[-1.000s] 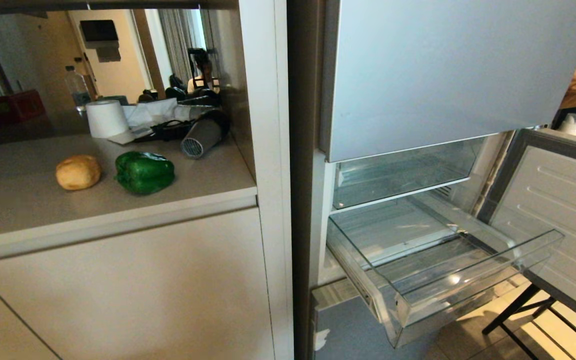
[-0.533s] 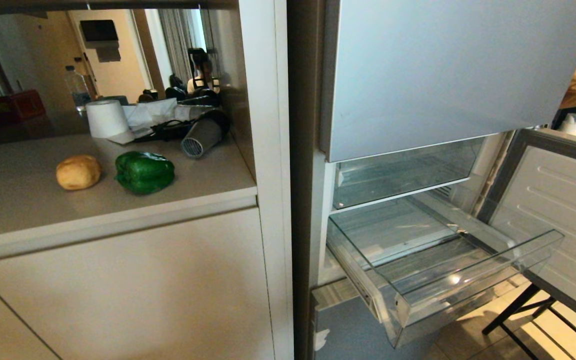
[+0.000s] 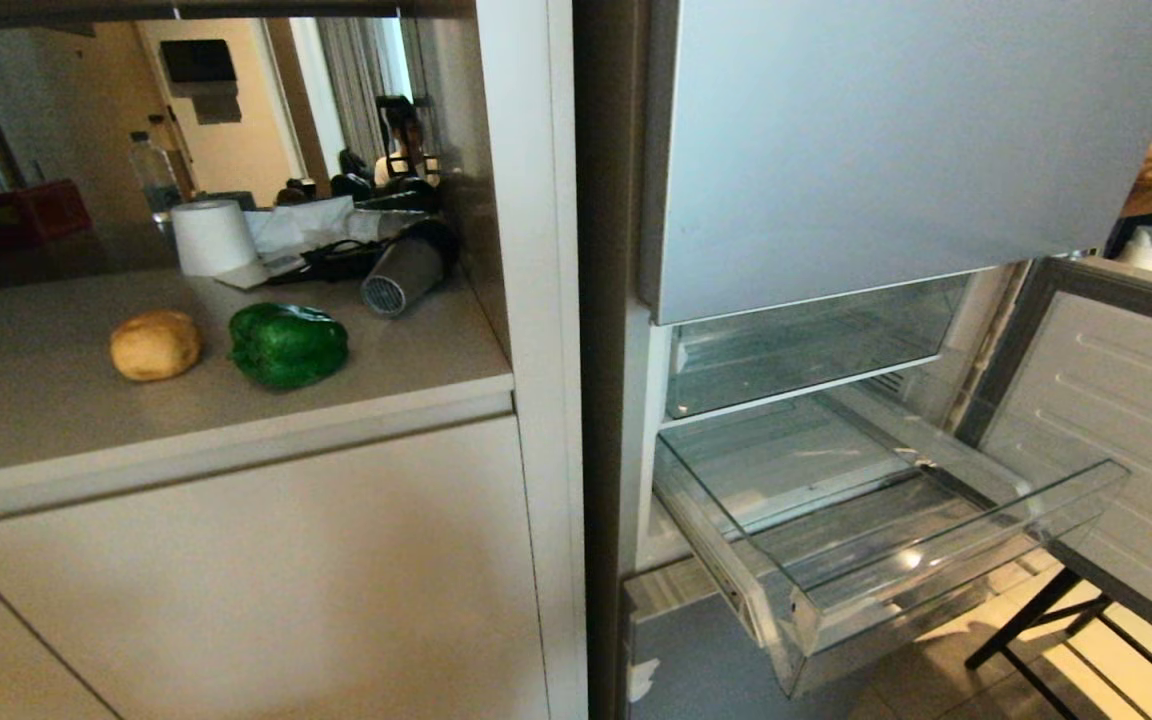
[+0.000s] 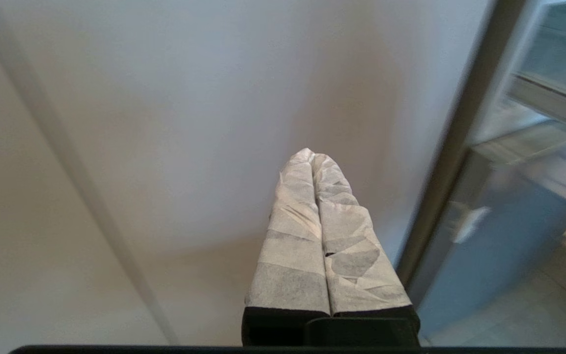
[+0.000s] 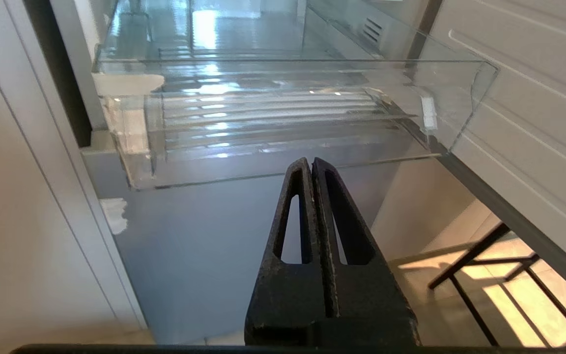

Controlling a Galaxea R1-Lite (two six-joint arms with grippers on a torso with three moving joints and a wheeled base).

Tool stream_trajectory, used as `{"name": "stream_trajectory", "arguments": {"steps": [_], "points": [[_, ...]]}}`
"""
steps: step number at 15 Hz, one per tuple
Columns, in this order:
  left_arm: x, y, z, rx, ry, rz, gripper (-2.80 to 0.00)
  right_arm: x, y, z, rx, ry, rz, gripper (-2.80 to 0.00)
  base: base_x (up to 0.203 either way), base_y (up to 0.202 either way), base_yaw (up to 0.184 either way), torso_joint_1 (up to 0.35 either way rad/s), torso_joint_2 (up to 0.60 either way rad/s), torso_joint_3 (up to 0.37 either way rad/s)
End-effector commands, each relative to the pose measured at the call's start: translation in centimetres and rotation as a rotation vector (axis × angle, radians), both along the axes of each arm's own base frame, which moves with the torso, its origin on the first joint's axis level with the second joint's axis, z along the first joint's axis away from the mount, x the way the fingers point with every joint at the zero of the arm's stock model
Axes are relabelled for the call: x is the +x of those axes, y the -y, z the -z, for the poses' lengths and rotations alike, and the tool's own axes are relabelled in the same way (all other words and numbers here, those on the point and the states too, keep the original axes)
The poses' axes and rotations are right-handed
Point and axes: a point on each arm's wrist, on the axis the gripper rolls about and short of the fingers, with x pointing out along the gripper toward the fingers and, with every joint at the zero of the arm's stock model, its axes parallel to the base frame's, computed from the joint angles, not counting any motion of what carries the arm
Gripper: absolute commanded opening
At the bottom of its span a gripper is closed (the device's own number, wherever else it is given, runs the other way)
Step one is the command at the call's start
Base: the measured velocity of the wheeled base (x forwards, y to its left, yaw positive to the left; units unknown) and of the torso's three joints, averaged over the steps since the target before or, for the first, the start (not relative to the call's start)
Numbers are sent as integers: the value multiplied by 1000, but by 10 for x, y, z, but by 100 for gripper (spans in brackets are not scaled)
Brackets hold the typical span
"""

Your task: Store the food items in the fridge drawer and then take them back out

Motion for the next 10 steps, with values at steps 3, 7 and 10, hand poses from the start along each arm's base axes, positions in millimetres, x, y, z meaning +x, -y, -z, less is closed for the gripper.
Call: {"name": "stream_trajectory", "arguments": {"steps": [3,7,10], "points": [[0,0,1,0,-3,-1,-280,0,0,0,0,-3,0,-280,-1,-4,146,-4,2,3],[0,0,1,0,-3,-1,-280,0,0,0,3,-3,2,-280,2,-8,176,2,3,2],[0,0,1,0,-3,-1,-280,0,0,0,4,-3,3,-280,2,-10,175,2,3,-1]]}}
